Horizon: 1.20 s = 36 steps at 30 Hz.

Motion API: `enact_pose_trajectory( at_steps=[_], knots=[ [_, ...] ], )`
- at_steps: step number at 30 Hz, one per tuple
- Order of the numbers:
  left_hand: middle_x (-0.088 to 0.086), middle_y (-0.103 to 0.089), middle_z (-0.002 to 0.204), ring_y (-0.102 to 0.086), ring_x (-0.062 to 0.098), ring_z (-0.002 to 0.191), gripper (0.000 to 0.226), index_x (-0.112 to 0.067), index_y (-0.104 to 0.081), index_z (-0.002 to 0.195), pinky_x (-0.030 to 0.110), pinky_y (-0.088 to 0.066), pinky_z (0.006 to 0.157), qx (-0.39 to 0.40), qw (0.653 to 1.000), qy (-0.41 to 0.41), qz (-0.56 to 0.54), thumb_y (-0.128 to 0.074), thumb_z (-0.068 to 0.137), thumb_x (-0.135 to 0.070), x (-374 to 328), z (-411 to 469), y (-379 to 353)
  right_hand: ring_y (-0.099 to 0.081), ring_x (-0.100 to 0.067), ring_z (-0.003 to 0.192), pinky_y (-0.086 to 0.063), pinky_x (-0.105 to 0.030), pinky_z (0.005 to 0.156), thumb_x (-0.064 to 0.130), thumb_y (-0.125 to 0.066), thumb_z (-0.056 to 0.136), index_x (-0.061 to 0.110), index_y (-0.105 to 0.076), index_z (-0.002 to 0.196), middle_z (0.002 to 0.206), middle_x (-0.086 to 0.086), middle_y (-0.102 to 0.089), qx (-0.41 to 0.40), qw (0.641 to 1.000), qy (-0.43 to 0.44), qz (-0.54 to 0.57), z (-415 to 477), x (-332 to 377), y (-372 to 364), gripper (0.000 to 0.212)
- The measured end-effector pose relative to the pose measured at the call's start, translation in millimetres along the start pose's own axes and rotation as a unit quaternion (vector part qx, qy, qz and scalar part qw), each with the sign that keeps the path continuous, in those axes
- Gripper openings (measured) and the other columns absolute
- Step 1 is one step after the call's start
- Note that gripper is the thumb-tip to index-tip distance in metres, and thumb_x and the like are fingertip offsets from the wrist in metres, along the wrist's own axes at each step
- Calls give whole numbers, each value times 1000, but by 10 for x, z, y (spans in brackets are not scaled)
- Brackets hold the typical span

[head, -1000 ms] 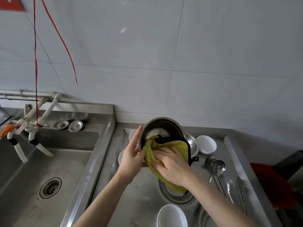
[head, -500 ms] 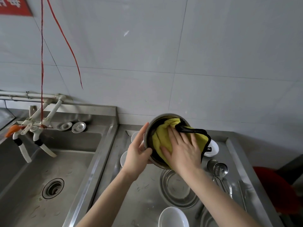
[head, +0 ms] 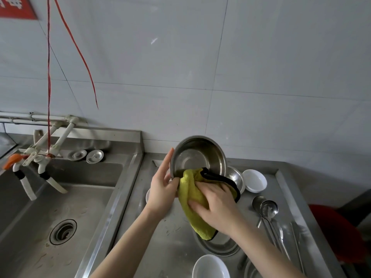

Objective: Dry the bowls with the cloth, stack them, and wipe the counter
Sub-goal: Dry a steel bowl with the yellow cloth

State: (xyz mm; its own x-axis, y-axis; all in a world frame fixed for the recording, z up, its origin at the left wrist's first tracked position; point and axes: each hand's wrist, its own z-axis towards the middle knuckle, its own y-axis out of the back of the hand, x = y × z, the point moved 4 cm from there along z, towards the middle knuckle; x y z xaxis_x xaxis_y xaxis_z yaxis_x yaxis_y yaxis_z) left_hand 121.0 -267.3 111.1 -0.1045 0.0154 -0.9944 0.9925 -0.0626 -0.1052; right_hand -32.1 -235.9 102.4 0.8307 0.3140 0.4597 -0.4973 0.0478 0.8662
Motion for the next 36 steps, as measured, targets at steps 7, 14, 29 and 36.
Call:
enact_pose_trajectory(
  at_steps=[7,14,29,36],
  knots=[
    [-15,-69,117,-66,6,105,61,-34,-42,142,19,-54,78,24,999,9,-27,-38,98,8,20,-84,-140,-45,5,116,-18,-45,114,42,-49,76,41,-48,122,116,26,-57,18,987,15,158,120,163,-11,46],
    [-1,-67,121,-70,23,94,47,-38,-54,130,46,-59,78,-98,994,-16,-42,-52,98,-4,42,-32,15,-55,-5,93,-41,-32,93,40,-51,76,33,-54,102,96,20,-60,63,993,58,82,122,199,24,28],
    [-1,-66,119,-70,30,94,60,-40,-50,132,42,-59,57,-60,997,24,-42,-42,94,7,-11,-51,33,-20,-16,144,-18,-47,117,59,-28,93,18,-28,149,155,3,-29,-67,972,-24,-225,145,-379,237,70],
    [-2,-68,115,-69,34,82,61,-42,-53,124,35,-55,51,-24,997,44,-51,-44,93,10,47,-130,-88,-27,-19,141,-32,-34,111,59,-63,80,22,-6,152,157,1,-19,-84,991,-90,-50,378,-520,326,99]
  ],
)
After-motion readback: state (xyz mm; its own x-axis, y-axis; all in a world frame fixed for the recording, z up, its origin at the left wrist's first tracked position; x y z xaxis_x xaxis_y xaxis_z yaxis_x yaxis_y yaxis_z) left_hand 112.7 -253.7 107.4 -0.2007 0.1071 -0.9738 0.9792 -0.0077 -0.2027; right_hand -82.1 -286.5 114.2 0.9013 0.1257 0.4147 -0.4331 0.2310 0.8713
